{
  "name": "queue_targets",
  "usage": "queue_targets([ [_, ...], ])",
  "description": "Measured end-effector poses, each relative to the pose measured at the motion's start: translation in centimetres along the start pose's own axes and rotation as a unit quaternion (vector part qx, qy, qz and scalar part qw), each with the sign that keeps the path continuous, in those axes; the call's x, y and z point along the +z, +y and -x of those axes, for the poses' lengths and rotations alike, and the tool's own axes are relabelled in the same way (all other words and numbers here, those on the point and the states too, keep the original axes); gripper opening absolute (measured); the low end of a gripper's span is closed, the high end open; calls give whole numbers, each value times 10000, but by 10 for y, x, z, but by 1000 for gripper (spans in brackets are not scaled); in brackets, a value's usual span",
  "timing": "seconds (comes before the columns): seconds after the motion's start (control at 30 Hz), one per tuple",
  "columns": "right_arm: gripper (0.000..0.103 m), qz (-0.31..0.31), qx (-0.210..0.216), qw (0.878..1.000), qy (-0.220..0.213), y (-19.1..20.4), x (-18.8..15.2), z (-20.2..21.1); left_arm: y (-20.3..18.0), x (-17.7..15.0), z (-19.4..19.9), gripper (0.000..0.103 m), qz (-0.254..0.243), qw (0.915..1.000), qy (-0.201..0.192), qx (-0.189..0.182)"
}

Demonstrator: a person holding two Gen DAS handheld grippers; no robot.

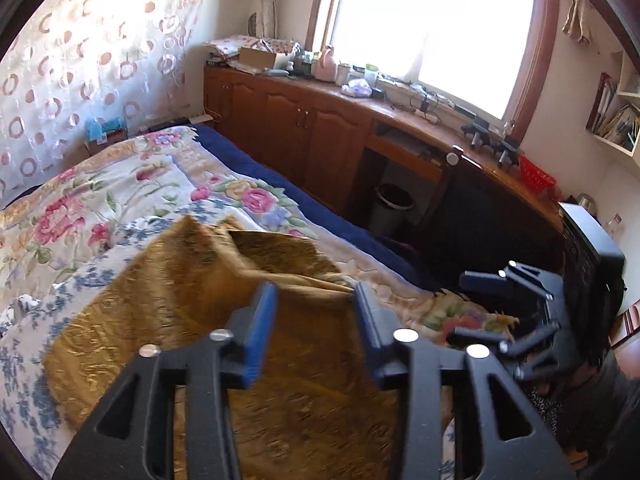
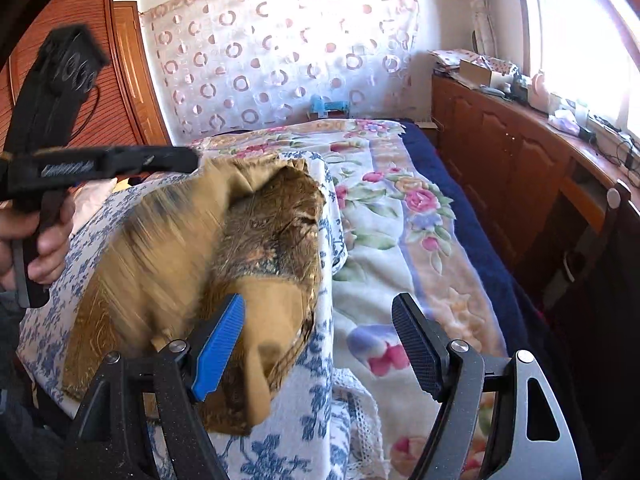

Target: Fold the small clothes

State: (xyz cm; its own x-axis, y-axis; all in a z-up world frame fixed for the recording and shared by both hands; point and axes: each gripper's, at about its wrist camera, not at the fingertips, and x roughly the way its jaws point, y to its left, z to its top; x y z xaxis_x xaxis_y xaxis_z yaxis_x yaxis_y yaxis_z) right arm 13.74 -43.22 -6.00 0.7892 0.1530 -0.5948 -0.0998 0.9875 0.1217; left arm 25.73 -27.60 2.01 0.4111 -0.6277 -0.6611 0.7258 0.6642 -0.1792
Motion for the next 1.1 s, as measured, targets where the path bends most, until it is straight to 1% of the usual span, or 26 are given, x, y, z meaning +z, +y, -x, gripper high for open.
queue_targets([
  [0.07, 78, 18, 33, 10000, -3, 3, 4, -8, 12, -3, 7, 71, 12, 9999, -30, 96],
  [0.13, 78, 36, 93, 9999, -13, 6, 15, -17, 24, -8, 13, 77, 9, 9997, -53, 239],
  [0.27, 78, 128, 303, 9995, 2, 13, 31, -35, 55, -28, 18, 78, 58, 9981, 29, 607],
  [0.43, 78, 361, 687, 9969, 129, 35, 55, -63, 80, -54, 16, 78, 176, 9956, 230, 891],
  [0.47, 77, 398, 725, 9964, 167, 36, 59, -70, 83, -58, 15, 78, 185, 9951, 265, 938],
  [0.5, 72, 449, 759, 9958, 236, 40, 61, -76, 87, -62, 14, 78, 184, 9945, 298, 988],
  [0.53, 71, 480, 770, 9954, 305, 40, 63, -83, 89, -68, 11, 78, 182, 9935, 344, 1068],
  [0.63, 65, 510, 743, 9947, 492, 39, 68, -102, 99, -80, 5, 78, 273, 9918, 451, 1168],
  [0.73, 63, 565, 642, 9943, 633, 38, 75, -115, 103, -90, 0, 78, 327, 9908, 482, 1220],
  [0.87, 59, 679, 544, 9931, 788, 47, 84, -124, 105, -98, -4, 78, 314, 9899, 475, 1296],
  [1.03, 51, 775, 429, 9914, 968, 53, 84, -129, 108, -103, -6, 78, 253, 9898, 401, 1346],
  [1.1, 39, 803, 390, 9907, 1028, 55, 85, -130, 108, -103, -5, 78, 248, 9898, 344, 1361],
])
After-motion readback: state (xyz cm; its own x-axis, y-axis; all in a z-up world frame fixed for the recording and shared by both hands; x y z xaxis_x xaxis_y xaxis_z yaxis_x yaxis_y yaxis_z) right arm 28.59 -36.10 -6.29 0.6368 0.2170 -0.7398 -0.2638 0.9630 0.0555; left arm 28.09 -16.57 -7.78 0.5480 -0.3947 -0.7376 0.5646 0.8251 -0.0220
